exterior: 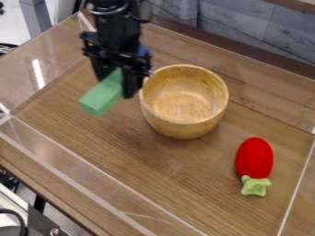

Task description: Remove the green stick from the brown bowl and put it on the table

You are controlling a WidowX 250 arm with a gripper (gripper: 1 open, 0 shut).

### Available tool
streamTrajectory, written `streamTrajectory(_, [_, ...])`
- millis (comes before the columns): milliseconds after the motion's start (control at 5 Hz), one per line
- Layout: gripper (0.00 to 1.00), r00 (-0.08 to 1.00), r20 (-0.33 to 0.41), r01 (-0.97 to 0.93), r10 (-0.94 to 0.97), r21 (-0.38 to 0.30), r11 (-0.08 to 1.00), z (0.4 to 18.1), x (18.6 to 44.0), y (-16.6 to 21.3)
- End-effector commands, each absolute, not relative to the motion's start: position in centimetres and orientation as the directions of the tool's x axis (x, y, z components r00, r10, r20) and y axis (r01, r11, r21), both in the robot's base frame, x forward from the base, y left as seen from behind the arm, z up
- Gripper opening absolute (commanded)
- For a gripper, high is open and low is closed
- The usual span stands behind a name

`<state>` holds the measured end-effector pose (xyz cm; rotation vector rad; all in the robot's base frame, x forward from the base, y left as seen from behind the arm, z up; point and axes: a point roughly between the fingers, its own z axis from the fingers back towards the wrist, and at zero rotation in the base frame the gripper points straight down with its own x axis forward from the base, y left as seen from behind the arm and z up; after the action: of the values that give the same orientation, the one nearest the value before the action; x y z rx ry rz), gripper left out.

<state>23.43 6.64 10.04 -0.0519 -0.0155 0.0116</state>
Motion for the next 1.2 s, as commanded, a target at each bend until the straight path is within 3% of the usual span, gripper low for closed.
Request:
streamTrajectory(0, [0.00, 0.999, 0.044, 0.008, -0.007, -0.022, 1.000, 10.6, 22.5, 8.2])
streamTrajectory(400, [0.00, 0.999, 0.032, -0.040, 0.040, -0.005, 0.999, 6.5, 21.7, 8.6])
streamTrajectory(800, [0.00, 0.996, 0.029, -0.086, 0.086, -0.005, 0.996, 5.8, 21.9, 12.7])
streamTrajectory(1000, [0.00, 0.992, 0.024, -0.125, 0.125, -0.008, 0.992, 5.4, 21.7, 12.9])
